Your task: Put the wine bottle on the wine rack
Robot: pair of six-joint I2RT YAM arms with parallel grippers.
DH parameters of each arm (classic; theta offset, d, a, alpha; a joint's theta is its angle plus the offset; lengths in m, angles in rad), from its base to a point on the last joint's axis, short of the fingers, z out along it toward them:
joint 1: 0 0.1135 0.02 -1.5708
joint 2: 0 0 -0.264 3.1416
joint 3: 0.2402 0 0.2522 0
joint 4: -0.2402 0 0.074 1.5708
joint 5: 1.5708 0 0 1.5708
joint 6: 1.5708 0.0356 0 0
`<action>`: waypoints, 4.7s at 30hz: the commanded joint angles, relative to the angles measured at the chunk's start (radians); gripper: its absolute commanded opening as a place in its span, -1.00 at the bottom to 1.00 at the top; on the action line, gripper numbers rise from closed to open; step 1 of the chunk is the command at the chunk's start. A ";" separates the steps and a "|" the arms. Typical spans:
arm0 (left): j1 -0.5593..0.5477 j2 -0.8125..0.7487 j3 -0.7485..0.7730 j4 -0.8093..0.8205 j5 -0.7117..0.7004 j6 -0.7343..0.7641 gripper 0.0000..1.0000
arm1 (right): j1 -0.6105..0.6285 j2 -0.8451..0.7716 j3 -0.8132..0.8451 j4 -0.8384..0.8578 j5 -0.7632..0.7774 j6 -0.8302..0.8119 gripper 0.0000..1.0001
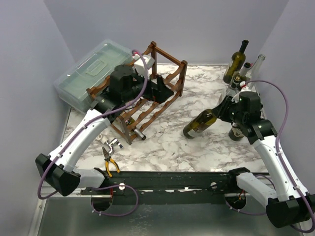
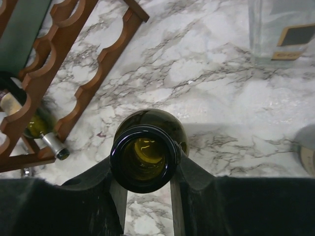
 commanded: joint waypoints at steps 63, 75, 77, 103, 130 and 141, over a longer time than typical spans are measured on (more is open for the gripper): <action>-0.614 0.126 -0.226 -0.108 -0.813 0.740 -1.00 | 0.002 -0.092 -0.008 0.031 -0.505 0.133 0.06; -0.626 -0.058 -0.454 -0.014 -0.680 1.125 -1.00 | 0.002 -0.057 0.066 -0.209 -0.520 -0.100 0.70; -0.628 -0.094 -0.508 0.035 -0.647 1.193 -1.00 | 0.002 -0.036 0.098 -0.290 -0.533 -0.164 0.71; -0.631 -0.134 -0.583 0.107 -0.554 1.220 -1.00 | 0.379 0.169 -0.053 -0.241 -0.666 -0.174 0.48; -0.628 -0.092 -0.611 0.100 -0.474 1.194 -1.00 | 0.393 0.250 -0.055 -0.169 -0.769 -0.172 -0.94; -0.613 -0.206 -0.638 0.231 -0.471 1.041 0.97 | 0.393 0.148 0.008 -0.202 -0.430 -0.117 -0.99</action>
